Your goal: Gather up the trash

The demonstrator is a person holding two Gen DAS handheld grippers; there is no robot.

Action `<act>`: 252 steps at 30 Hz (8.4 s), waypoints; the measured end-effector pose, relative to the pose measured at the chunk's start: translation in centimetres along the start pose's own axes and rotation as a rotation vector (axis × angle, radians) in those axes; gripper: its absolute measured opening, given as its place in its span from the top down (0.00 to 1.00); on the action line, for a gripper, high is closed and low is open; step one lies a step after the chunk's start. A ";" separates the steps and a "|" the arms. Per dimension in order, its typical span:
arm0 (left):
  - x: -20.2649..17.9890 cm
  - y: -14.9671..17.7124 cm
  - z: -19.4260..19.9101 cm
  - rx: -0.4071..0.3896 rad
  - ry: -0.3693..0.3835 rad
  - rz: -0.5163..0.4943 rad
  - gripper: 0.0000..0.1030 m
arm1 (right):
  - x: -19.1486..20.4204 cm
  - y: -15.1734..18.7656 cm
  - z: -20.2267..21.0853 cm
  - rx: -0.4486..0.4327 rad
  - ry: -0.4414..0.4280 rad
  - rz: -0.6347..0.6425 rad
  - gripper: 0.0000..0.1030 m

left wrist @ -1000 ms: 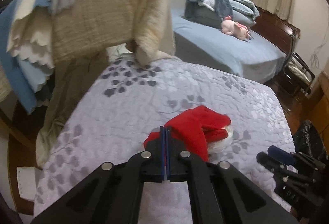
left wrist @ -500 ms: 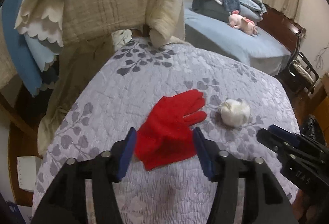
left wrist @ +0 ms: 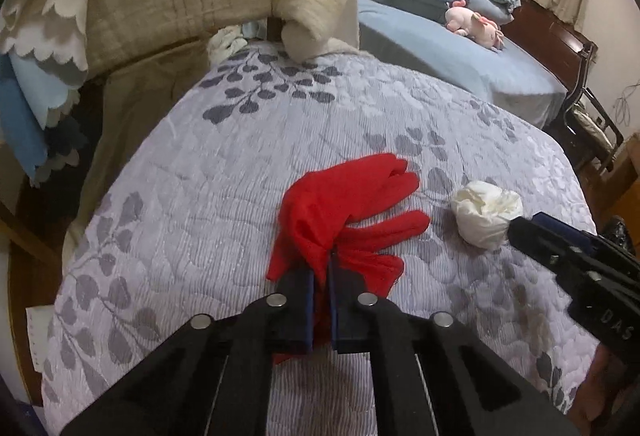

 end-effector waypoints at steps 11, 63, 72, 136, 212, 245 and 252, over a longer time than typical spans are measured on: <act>0.0 -1.5 1.6 -0.041 0.000 -0.006 0.95 | 0.0 -0.8 -0.9 0.018 -0.026 0.007 0.78; -35.0 7.1 17.1 -0.088 0.188 -0.342 0.95 | -25.5 14.4 30.5 -0.212 0.230 -0.307 0.80; -43.3 7.4 17.2 -0.089 0.223 -0.382 0.95 | -32.5 15.9 32.1 -0.220 0.288 -0.376 0.80; -22.4 9.7 30.6 -0.286 -0.055 -0.212 0.06 | -10.9 16.4 38.7 -0.351 0.424 -0.261 0.05; -9.1 14.4 45.3 -0.513 -0.231 0.059 0.06 | -0.6 18.0 45.1 -0.488 0.349 -0.257 0.05; -9.1 14.4 45.2 -0.513 -0.230 0.060 0.06 | -1.1 18.2 45.0 -0.484 0.348 -0.262 0.05; -9.0 14.5 45.2 -0.512 -0.229 0.059 0.06 | -1.1 18.2 45.0 -0.484 0.349 -0.262 0.05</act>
Point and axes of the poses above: each gripper's, at about its wrist camera, not at the fingertips, and z roughly against the way its jaws point, x to its left, y to its underside, the point moved 3 cm from there along -z, roughly the way its jaws point, and after that the axes turned 9 degrees about x, right-handed, at the moved point
